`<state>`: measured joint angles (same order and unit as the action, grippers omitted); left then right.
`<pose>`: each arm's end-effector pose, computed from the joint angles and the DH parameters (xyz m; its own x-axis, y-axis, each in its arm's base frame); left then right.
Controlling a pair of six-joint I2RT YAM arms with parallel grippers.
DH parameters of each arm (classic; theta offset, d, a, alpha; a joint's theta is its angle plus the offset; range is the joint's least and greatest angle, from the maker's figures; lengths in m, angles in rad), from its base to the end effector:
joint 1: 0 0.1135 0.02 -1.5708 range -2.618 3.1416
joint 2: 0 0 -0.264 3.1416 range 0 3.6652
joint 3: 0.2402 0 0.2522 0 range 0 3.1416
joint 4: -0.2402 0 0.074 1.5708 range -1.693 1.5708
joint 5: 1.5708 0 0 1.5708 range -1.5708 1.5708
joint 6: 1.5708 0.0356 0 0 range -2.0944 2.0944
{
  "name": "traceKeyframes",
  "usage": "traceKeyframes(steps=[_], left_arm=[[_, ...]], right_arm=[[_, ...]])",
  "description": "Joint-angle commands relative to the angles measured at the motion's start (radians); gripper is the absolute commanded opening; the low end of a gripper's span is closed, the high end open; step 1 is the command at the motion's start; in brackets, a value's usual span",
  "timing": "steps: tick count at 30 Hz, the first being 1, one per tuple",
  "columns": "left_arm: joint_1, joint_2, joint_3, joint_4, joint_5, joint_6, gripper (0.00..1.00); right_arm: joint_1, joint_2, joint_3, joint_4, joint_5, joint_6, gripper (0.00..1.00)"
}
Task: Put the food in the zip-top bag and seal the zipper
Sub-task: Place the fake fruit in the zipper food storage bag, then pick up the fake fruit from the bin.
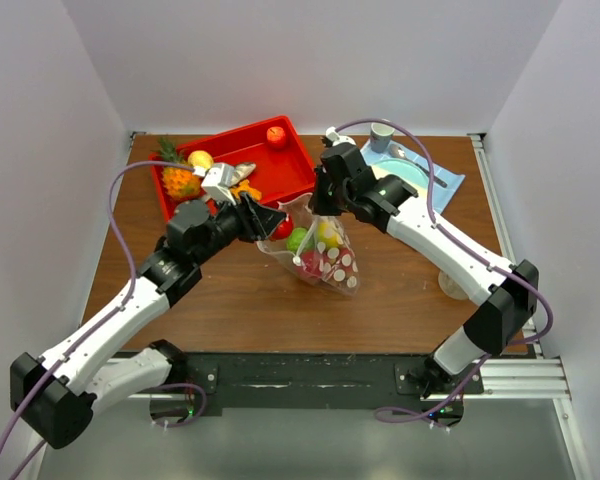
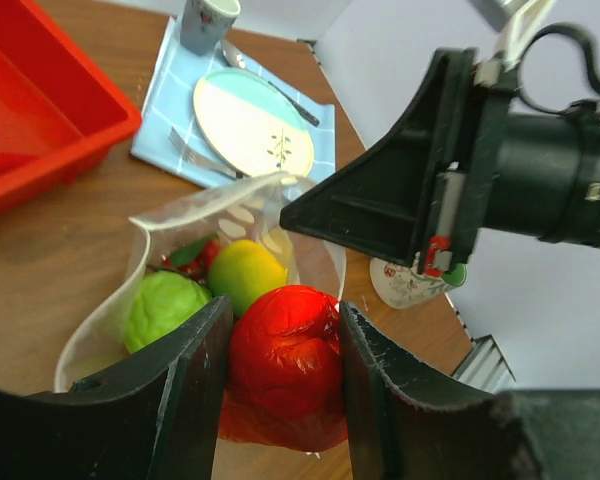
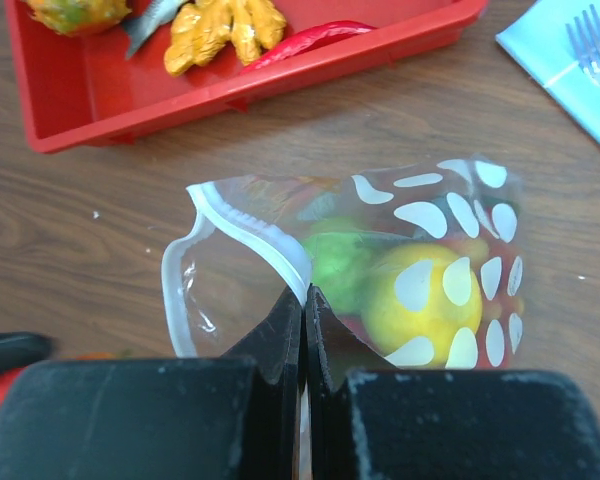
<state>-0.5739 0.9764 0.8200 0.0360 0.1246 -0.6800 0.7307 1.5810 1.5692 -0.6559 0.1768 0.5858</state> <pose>0.1924 -0.1297 0.3402 -0.4823 -0.4311 -0.7626 0.4360 0.6369 -0.6358 0.2678 0.2316 0.3671 -0.6906 0.1119 -0.7145 -0.2068 0.9161 0.3434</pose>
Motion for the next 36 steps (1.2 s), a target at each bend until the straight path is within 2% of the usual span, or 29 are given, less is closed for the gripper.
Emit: traceKeyframes(steps=[1, 6, 9, 10, 12, 13, 16, 19, 24, 29, 32, 33, 36], left_arm=[[-0.009, 0.015, -0.024, 0.088, 0.004, -0.055, 0.05], [-0.009, 0.094, 0.005, 0.119, -0.006, -0.056, 0.07], [-0.017, 0.134, 0.004, 0.14, -0.002, -0.058, 0.15], [-0.018, 0.14, 0.004, 0.143, -0.002, -0.058, 0.26], [-0.018, 0.156, 0.001, 0.163, 0.001, -0.05, 0.42], [-0.021, 0.16, 0.007, 0.169, 0.004, -0.049, 0.55], [-0.02, 0.165, 0.033, 0.177, 0.029, -0.033, 0.75], [-0.021, 0.156, 0.068, 0.154, 0.043, -0.007, 0.88], [-0.021, 0.117, 0.106, 0.119, 0.06, 0.034, 0.93], [-0.001, 0.062, 0.194, 0.048, -0.077, 0.112, 0.86], [0.116, 0.113, 0.231, 0.061, -0.03, 0.091, 0.81], [0.19, 0.136, 0.24, 0.07, -0.013, 0.091, 0.79], [0.269, 0.26, 0.321, 0.056, -0.118, 0.178, 0.77]], right_arm=[[-0.005, -0.044, 0.031, 0.078, -0.042, 0.06, 0.0], [-0.005, -0.082, -0.006, 0.081, -0.039, 0.077, 0.0], [-0.005, -0.088, -0.008, 0.067, -0.04, 0.078, 0.0], [-0.005, -0.09, -0.003, 0.065, -0.039, 0.078, 0.0], [-0.005, -0.087, 0.006, 0.052, -0.034, 0.074, 0.0], [-0.005, -0.085, 0.012, 0.047, -0.03, 0.074, 0.0], [-0.005, -0.092, 0.009, 0.038, -0.013, 0.066, 0.0], [-0.005, -0.093, 0.003, 0.033, -0.005, 0.059, 0.0], [-0.005, -0.099, 0.008, 0.019, 0.021, 0.034, 0.0], [-0.005, -0.136, -0.014, -0.002, 0.073, -0.007, 0.0], [-0.007, -0.165, -0.031, -0.004, 0.078, -0.02, 0.0], [-0.005, -0.173, -0.038, -0.004, 0.082, -0.024, 0.0], [-0.007, -0.21, -0.066, -0.001, 0.07, -0.032, 0.0]])
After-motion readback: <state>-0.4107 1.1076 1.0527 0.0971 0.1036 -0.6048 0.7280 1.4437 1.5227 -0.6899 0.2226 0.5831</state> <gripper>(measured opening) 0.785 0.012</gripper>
